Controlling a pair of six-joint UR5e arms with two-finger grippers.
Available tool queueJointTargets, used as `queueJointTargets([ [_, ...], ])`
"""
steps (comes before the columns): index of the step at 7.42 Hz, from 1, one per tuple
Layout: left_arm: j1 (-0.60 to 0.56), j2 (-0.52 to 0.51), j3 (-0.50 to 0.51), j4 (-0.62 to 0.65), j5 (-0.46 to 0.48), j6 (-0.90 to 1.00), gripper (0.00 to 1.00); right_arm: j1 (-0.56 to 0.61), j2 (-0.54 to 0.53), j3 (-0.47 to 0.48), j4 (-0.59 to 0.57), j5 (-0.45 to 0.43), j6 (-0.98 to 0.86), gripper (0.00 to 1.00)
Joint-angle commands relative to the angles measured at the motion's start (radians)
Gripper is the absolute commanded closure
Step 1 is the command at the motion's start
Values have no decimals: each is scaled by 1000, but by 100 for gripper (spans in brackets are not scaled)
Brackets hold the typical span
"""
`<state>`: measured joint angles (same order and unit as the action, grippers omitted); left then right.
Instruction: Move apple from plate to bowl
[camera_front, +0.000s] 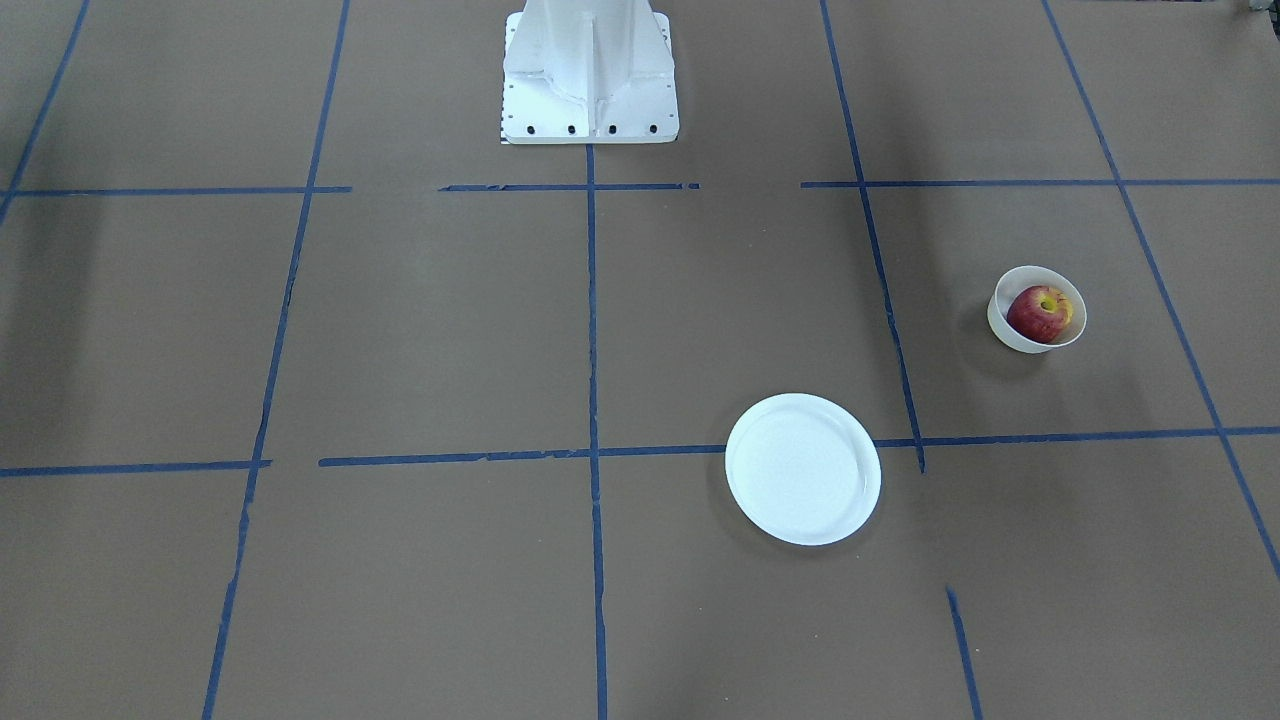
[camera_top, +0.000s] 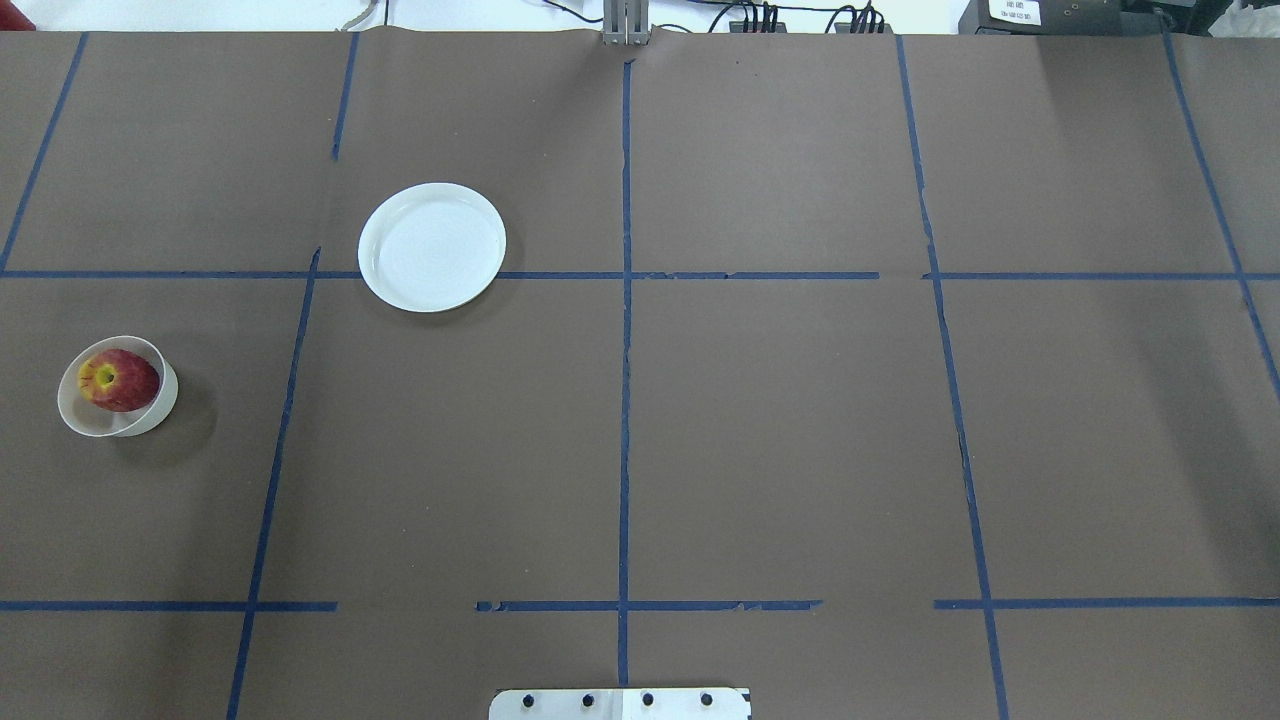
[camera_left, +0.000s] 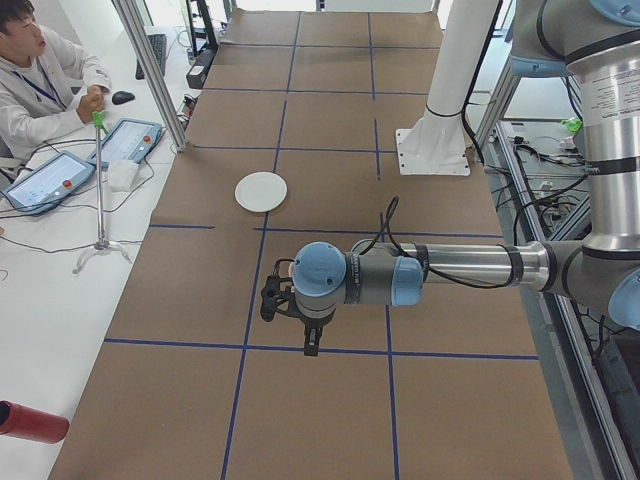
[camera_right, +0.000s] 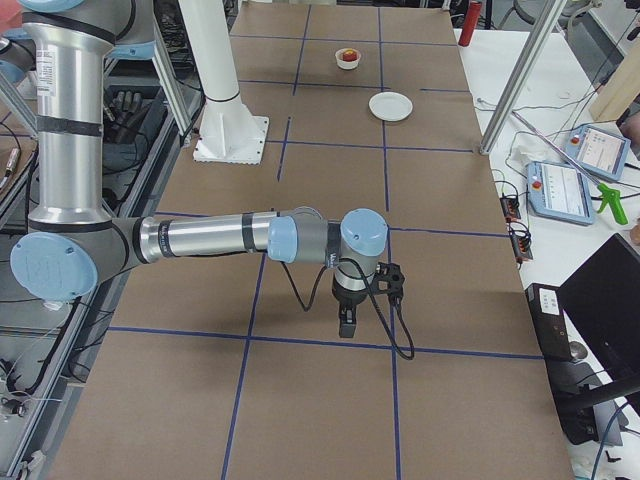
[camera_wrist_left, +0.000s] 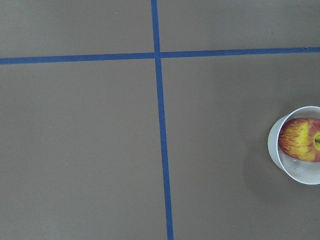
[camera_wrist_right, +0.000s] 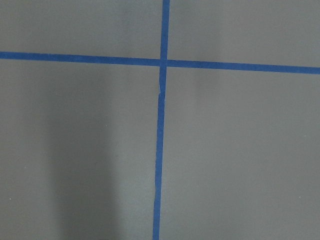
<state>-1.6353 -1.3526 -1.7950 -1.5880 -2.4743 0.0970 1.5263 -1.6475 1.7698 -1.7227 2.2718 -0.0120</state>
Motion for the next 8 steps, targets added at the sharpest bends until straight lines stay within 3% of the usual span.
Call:
queueJointTargets([
  [1, 0, 4, 5, -1, 0, 0, 0, 0, 0, -1, 0, 0, 1, 0],
  [8, 2, 4, 8, 0, -2, 0, 0, 0, 0, 0, 0, 0, 1, 0],
])
